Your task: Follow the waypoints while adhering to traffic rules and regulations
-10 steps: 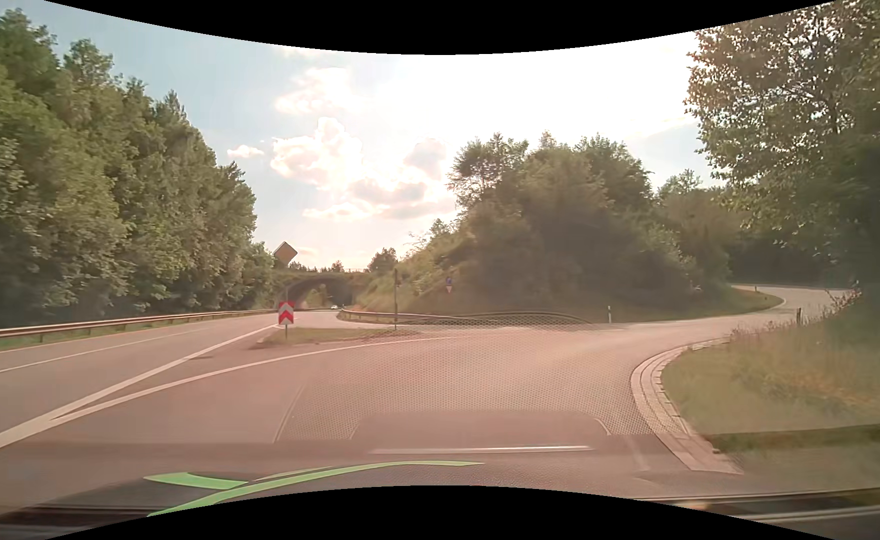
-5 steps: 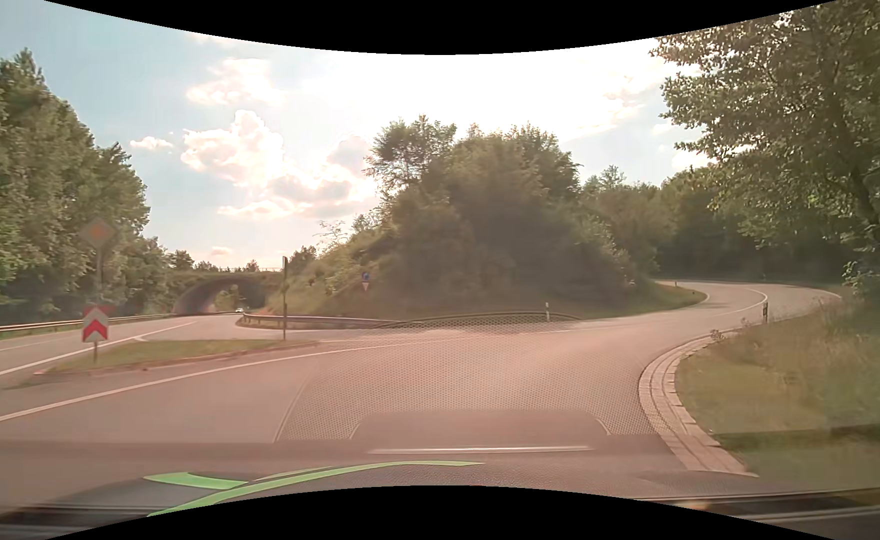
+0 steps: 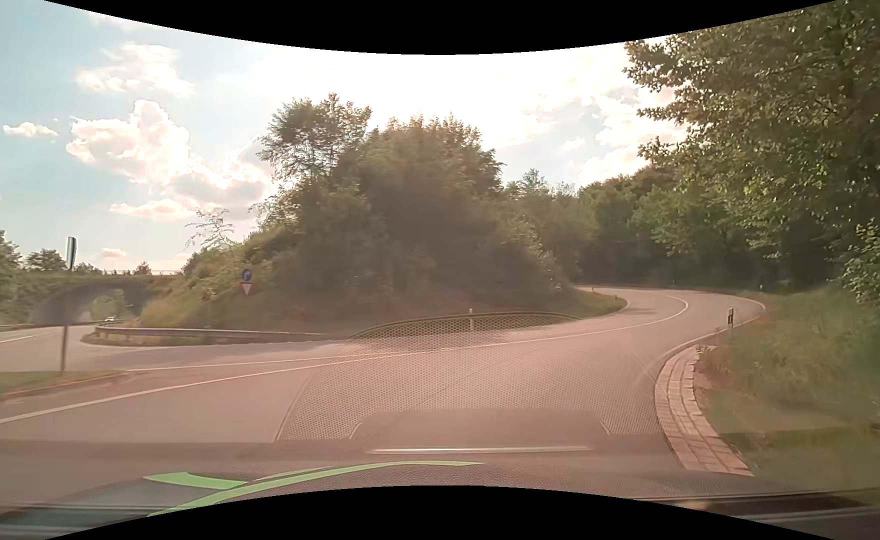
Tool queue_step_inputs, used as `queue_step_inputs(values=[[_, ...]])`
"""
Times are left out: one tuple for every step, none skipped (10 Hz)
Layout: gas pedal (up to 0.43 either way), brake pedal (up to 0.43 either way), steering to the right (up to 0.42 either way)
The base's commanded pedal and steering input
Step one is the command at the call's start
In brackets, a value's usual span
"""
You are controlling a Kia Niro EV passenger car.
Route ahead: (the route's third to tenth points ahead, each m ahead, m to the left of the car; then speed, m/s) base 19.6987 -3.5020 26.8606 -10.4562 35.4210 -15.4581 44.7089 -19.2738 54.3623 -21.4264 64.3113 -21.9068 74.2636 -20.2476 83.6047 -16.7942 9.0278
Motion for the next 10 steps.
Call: queue_step_inputs(values=[[0.118, 0.000, 0.195], [0.130, 0.000, 0.196], [0.150, 0.000, 0.196], [0.150, 0.000, 0.196], [0.157, 0.000, 0.196], [0.157, 0.000, 0.196], [0.169, 0.000, 0.196], [0.177, 0.000, 0.195], [0.177, 0.000, 0.194], [0.189, 0.000, 0.191]])
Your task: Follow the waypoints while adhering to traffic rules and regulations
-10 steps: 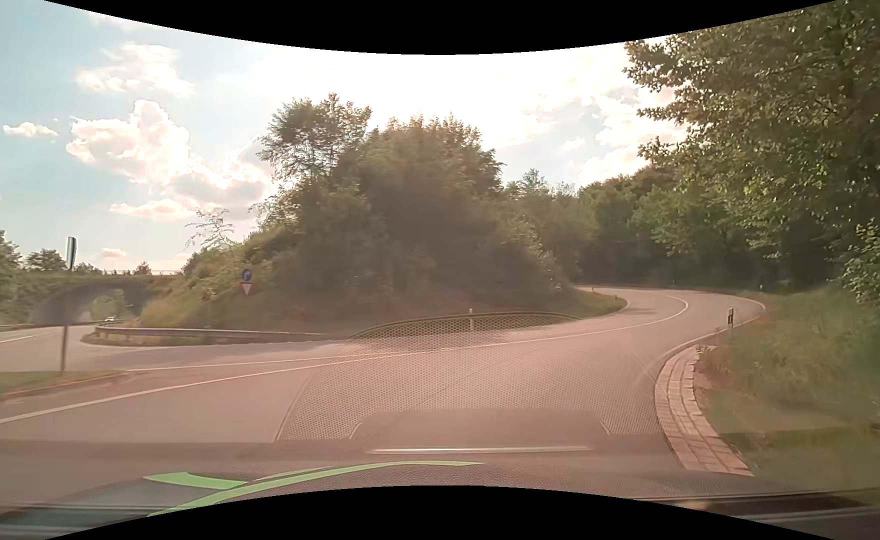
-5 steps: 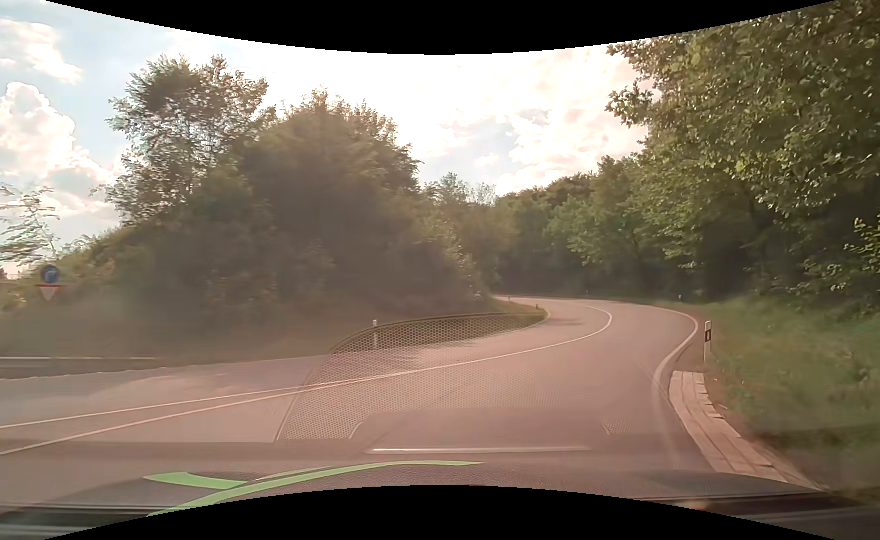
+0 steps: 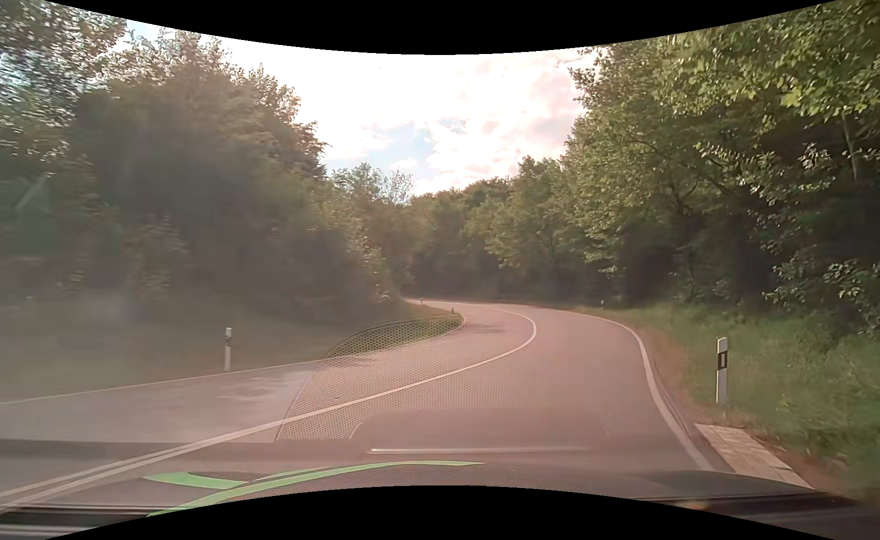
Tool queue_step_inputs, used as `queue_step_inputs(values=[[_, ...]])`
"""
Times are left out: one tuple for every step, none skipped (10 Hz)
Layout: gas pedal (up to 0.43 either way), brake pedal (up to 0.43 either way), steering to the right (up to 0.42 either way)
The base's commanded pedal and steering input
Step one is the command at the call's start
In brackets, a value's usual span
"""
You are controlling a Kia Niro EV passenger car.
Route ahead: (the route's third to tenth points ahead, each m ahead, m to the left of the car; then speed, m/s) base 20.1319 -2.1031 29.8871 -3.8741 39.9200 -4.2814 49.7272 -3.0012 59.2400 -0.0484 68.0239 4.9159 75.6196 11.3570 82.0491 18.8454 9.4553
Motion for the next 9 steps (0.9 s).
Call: queue_step_inputs(values=[[0.189, 0.000, 0.185], [0.209, 0.000, 0.178], [0.209, 0.000, 0.171], [0.220, 0.000, 0.162], [0.228, 0.000, 0.155], [0.248, 0.000, 0.140], [0.260, 0.000, 0.116], [0.268, 0.000, 0.099], [0.268, 0.000, 0.075]])
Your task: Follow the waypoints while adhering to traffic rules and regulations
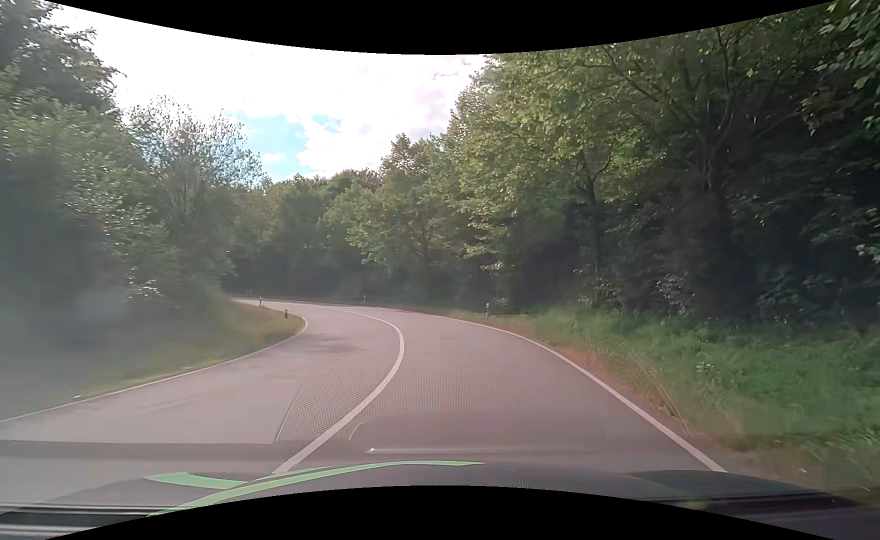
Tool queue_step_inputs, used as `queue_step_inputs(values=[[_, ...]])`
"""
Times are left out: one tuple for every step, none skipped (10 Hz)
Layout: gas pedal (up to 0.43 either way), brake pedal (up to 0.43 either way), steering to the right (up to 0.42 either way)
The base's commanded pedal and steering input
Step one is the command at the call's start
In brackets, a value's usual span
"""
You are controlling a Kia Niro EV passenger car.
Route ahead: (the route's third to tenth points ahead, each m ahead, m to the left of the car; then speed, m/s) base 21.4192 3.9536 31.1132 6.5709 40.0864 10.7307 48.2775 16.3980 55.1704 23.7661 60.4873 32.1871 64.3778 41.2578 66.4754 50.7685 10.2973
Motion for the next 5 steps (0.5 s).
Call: queue_step_inputs(values=[[0.268, 0.000, 0.058], [0.280, 0.000, 0.041], [0.280, 0.000, 0.026], [0.280, 0.000, 0.015], [0.280, 0.000, 0.000]])
